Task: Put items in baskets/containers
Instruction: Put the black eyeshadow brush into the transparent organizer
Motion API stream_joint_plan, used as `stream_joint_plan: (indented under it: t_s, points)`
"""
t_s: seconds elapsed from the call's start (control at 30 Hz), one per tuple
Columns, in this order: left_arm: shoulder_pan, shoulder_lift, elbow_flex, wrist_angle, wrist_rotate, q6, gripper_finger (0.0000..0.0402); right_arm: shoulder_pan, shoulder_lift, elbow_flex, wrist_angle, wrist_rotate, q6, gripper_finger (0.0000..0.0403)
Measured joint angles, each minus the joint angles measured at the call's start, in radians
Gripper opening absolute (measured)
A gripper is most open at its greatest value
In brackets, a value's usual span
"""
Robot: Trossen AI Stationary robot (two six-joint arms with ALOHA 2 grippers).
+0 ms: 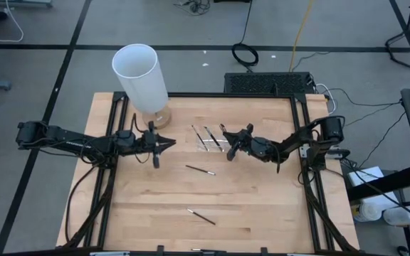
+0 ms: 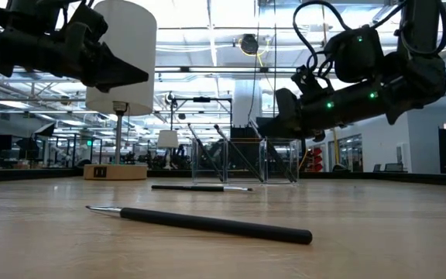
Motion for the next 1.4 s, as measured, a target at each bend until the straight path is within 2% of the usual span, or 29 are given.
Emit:
stream_joint_plan:
  t_s: [0.2, 0.9, 1.13, 1.4]
  points:
    - [-0.001, 0.0, 0.0, 0.0, 0.035, 0.0, 0.0042, 0.0, 0.0, 0.0, -0.019, -0.001, 0.001, 0.0]
    - [-0.001, 0.0, 0.0, 0.0, 0.036, 0.007, 0.0042, 0.0, -0.002, 0.0, -0.043, 0.002, 0.047, 0.0]
    - [-0.001, 0.0, 0.0, 0.033, 0.035, 0.116, 0.0042, 0.0, -0.002, 0.0, -0.044, 0.001, 0.061, 0.0]
    - [-0.001, 0.0, 0.0, 0.036, 0.035, 0.08, 0.0042, 0.0, -0.002, 0.0, -0.046, 0.0, 0.061, 0.0]
